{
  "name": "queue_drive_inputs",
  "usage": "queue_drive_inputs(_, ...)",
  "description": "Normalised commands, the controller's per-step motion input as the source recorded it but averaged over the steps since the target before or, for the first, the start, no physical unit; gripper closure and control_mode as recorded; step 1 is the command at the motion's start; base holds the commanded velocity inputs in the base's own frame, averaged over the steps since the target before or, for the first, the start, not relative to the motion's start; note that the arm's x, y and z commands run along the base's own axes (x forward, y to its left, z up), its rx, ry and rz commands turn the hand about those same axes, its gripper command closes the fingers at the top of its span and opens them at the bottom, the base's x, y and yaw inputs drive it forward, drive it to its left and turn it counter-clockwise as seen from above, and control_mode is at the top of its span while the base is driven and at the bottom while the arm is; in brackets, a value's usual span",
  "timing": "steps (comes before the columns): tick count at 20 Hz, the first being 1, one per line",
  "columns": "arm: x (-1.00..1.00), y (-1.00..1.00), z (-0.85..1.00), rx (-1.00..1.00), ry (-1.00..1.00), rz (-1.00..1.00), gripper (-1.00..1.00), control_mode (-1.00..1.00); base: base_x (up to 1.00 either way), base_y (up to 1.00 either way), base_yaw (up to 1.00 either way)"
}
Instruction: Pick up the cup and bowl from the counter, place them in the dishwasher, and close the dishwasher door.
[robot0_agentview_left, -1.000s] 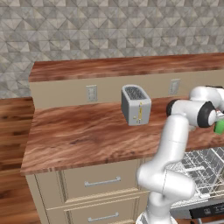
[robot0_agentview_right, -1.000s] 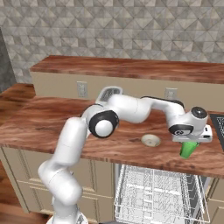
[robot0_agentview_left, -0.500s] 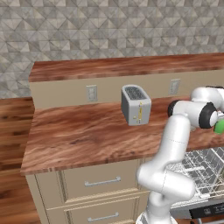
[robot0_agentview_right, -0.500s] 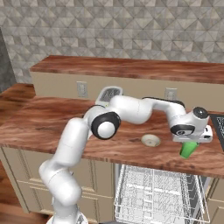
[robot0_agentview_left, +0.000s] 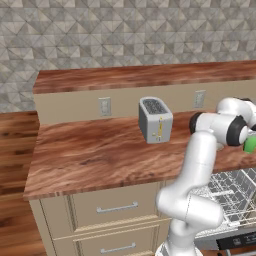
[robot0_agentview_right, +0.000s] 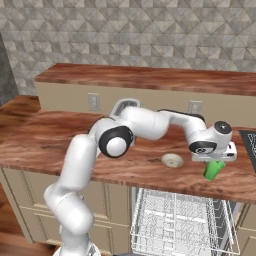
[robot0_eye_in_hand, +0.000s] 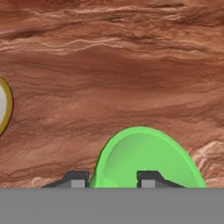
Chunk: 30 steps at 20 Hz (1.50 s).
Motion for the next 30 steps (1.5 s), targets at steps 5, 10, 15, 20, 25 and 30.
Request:
queue_drive_inputs(5,-0.43,0.44,0.04,0.0,-0.04,0.0,1.0,-1.0,0.0,0.0,0.0)
queue_drive_inputs(10,-0.56,0.2,0.27,0.0,-0.07,0.0,1.0,-1.0,0.0,0.0,0.0)
queue_drive_inputs(15,-0.59,0.01,0.48,0.0,-0.1,0.0,1.0,-1.0,0.0,0.0,0.0)
queue_drive_inputs(20,-0.32,0.0,0.26,0.04,-0.06,0.0,1.0,-1.0,0.0,0.0,0.0)
queue_drive_inputs(25,-0.42,0.0,0.16,0.21,-0.07,-0.05,1.0,-1.0,0.0,0.0,0.0)
queue_drive_inputs(30,-0.61,0.02,0.14,0.29,-0.06,-0.17,1.0,-1.0,0.0,0.0,0.0)
